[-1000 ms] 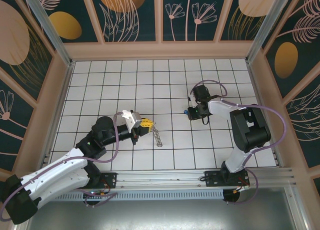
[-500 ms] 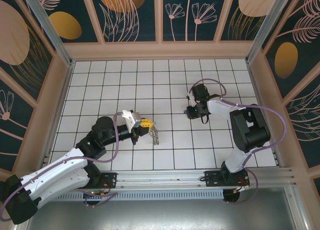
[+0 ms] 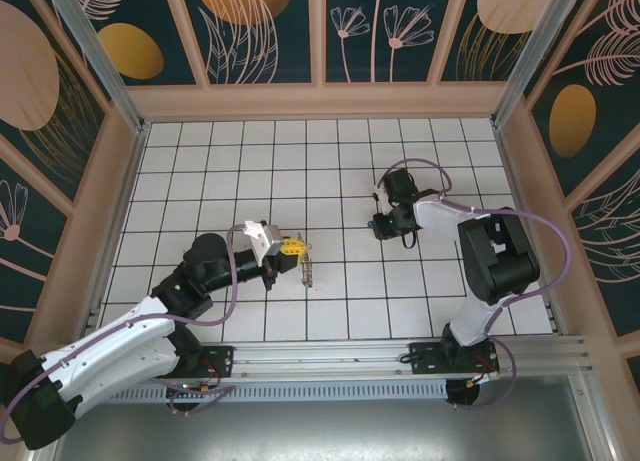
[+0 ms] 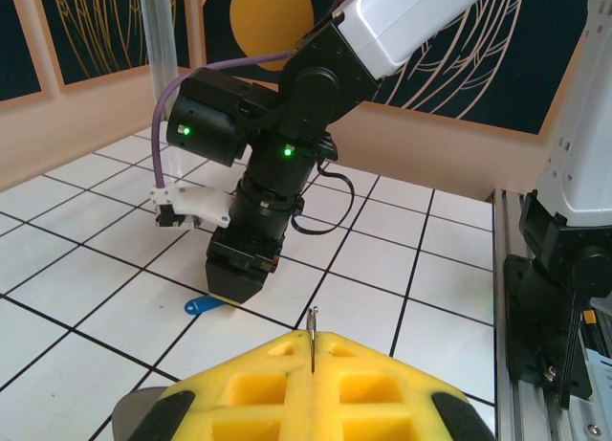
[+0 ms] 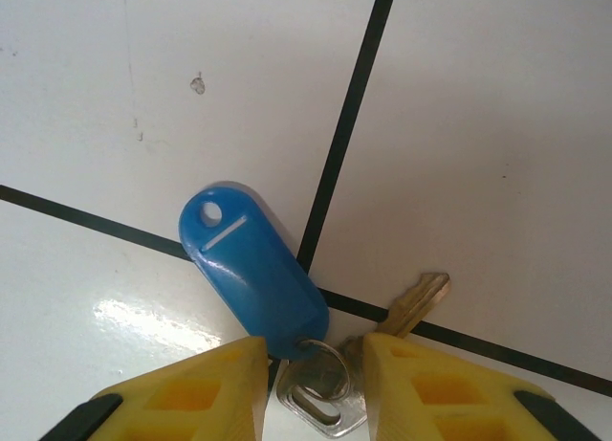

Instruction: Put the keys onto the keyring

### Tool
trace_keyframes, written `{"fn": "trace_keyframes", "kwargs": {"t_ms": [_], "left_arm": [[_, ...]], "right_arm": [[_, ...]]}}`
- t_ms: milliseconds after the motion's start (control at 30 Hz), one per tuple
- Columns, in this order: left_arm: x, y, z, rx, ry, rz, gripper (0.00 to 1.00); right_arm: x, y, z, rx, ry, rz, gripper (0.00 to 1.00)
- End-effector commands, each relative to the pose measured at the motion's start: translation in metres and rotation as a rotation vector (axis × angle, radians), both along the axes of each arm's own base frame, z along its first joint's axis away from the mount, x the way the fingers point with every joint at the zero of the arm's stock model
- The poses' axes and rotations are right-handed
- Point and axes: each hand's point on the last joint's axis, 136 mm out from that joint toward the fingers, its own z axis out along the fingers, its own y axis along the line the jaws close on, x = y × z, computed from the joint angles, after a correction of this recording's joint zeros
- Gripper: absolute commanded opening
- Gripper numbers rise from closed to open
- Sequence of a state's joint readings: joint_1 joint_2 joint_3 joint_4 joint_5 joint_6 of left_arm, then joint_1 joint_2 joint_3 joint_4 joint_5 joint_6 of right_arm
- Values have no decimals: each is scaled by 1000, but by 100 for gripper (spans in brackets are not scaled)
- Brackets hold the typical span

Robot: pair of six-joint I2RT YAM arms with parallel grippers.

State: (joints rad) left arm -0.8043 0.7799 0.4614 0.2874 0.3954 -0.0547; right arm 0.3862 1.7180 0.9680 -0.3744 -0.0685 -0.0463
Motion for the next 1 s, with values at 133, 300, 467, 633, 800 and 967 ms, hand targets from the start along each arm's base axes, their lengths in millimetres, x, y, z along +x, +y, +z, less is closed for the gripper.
{"fn": "trace_keyframes", "kwargs": {"t_ms": [133,300,467,633,800,967], "left_arm": [[-3,-1,17,-43,-28,-18,0],[-3,-1,18,-42,-30,-17,0],[-3,-1,18,-41,-29,-17,0],[-3,-1,18,-40,-29,-18,0],[-2,-1,17,-38,-27,-13,0],[-3,-1,19,-41,-31,-13,0]], "right_arm": [[-2,3,-5,6,17,3,32],[-4,4,-6,7,22,6,30],[-6,3,-6,10,23,6,29],[-8,3,-8,17,24,3,28],[-11,5,-9,25,25,8,27],[-11,5,-8,28,19,7,24]]}}
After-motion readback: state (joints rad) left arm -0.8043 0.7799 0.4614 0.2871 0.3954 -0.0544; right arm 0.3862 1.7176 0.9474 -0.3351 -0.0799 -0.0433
